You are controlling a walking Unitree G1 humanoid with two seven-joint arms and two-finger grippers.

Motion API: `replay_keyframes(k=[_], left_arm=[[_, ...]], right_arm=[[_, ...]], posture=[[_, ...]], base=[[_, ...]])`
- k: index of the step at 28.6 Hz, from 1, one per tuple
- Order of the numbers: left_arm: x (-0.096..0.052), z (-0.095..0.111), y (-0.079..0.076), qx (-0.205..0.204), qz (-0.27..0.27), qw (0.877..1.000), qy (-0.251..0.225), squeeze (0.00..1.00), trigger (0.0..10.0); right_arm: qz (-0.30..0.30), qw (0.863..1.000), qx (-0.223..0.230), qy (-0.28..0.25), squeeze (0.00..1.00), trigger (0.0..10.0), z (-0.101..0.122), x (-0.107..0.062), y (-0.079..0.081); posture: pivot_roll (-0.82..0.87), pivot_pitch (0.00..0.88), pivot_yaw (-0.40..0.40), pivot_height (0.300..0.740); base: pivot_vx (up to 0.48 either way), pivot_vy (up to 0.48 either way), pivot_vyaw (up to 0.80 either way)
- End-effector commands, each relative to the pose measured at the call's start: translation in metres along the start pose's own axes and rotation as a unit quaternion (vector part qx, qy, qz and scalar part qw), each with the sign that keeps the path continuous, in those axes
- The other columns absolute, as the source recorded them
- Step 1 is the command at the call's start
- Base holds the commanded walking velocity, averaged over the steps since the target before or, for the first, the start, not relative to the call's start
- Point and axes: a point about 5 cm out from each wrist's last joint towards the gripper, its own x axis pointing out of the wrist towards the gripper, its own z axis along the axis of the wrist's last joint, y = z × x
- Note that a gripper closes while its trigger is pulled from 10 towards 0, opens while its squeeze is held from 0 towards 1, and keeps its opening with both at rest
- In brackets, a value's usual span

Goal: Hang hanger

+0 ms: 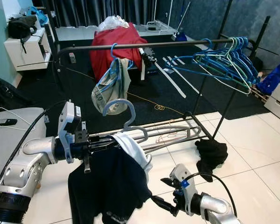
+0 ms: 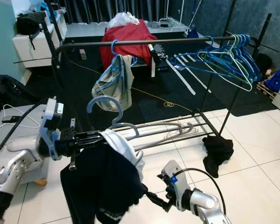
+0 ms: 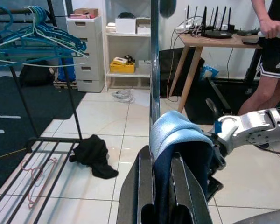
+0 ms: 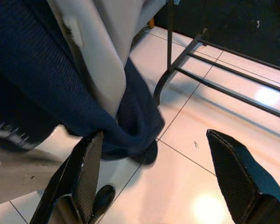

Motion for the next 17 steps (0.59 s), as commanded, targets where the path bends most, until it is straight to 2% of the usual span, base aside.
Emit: replay_keyframes(k=[1,2,3,5,6,8,10,14,15,17], left_arm=[[0.004,0.014,0.001,0.018,-0.018,0.999,-0.024,0.00,0.0],[0.005,0.016,0.000,0.016,-0.023,0.999,-0.028,0.00,0.0],[0.006,0.018,0.000,0.013,-0.028,0.999,-0.035,0.00,0.0],[0.006,0.019,-0.001,0.011,-0.030,0.999,-0.039,0.00,0.0],[0.007,0.022,0.000,0.009,-0.032,0.998,-0.049,0.00,0.0],[0.008,0.023,0.000,0.007,-0.034,0.998,-0.056,0.00,0.0],[0.010,0.026,-0.001,0.002,-0.043,0.997,-0.066,0.00,0.0],[0.011,0.027,-0.002,-0.002,-0.054,0.996,-0.071,0.00,0.0],[0.013,0.028,-0.003,-0.001,-0.064,0.995,-0.071,0.00,0.0],[0.013,0.028,-0.003,-0.001,-0.064,0.995,-0.071,0.00,0.0]], right_arm=[[-0.006,0.997,-0.074,-0.002,0.00,10.0,0.006,0.006,0.000],[-0.009,0.992,-0.122,-0.009,0.00,10.0,0.011,0.009,0.000],[0.008,0.988,-0.151,-0.020,0.00,10.0,0.015,0.013,0.004],[0.020,0.986,-0.164,-0.027,0.00,10.0,0.017,0.015,0.008],[0.052,0.987,-0.152,-0.029,0.00,10.0,0.017,0.018,0.015],[0.074,0.986,-0.143,-0.031,0.00,10.0,0.016,0.020,0.019],[0.131,0.985,-0.111,-0.021,0.00,10.0,0.010,0.023,0.029],[0.166,0.982,-0.090,-0.012,0.00,10.0,0.006,0.026,0.033],[0.177,0.981,-0.078,-0.004,0.00,7.8,0.004,0.030,0.032],[0.177,0.981,-0.078,-0.004,0.00,7.8,0.004,0.030,0.032]], posture=[[-0.08,0.099,-0.005,0.740],[-0.08,0.099,-0.005,0.740],[-0.08,0.100,-0.002,0.740],[-0.08,0.100,-0.002,0.740],[-0.08,0.102,-0.001,0.740],[-0.08,0.102,-0.001,0.740],[-0.08,0.101,0.000,0.740],[-0.08,0.101,0.000,0.740],[-0.08,0.100,-0.001,0.740],[-0.08,0.100,-0.001,0.740]], base=[[0.000,0.000,0.00],[0.000,0.000,0.00],[0.000,0.000,0.00],[0.000,0.000,0.00],[0.000,0.000,0.00],[0.000,0.000,0.00],[0.000,0.000,0.00],[0.000,0.000,0.00],[0.000,0.000,0.00],[0.000,0.000,0.00]])
